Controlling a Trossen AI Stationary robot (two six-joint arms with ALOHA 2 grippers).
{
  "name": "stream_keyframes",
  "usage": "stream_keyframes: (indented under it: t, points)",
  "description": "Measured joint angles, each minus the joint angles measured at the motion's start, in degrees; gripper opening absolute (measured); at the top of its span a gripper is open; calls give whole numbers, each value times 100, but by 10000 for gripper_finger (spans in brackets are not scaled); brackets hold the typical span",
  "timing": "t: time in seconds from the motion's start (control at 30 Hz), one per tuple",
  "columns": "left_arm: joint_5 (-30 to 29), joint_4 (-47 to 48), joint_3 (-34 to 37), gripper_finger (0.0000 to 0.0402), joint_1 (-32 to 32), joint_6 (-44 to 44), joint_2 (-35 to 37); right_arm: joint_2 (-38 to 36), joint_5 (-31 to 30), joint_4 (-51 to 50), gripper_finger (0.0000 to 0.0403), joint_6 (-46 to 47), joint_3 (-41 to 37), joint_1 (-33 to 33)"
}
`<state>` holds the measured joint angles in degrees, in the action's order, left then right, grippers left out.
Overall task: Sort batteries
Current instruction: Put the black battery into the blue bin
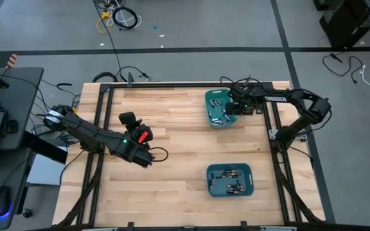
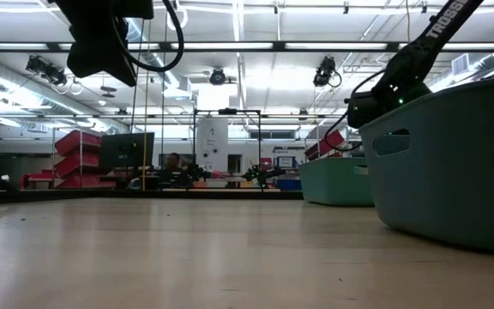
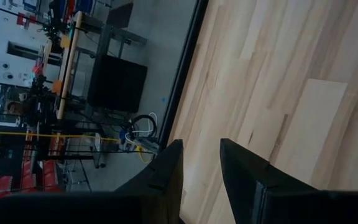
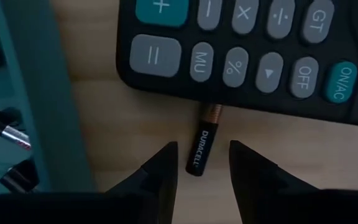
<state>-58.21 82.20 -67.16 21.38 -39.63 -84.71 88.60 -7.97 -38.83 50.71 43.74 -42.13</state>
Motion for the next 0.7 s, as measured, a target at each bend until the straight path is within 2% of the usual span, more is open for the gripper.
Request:
stream_keyframes:
  t: [0.23,0.57,0.7]
  points:
    - [-1,0,0,107,88,-7,0,-31,-14,178,108,-146,-204,-42]
    - [-1,4,0,107,88,-106,0,-24,-37,131,13,-475,-224,-44]
    - [-1,3,0,107,88,-106,0,-17,-5,101,14,-611,-226,-44]
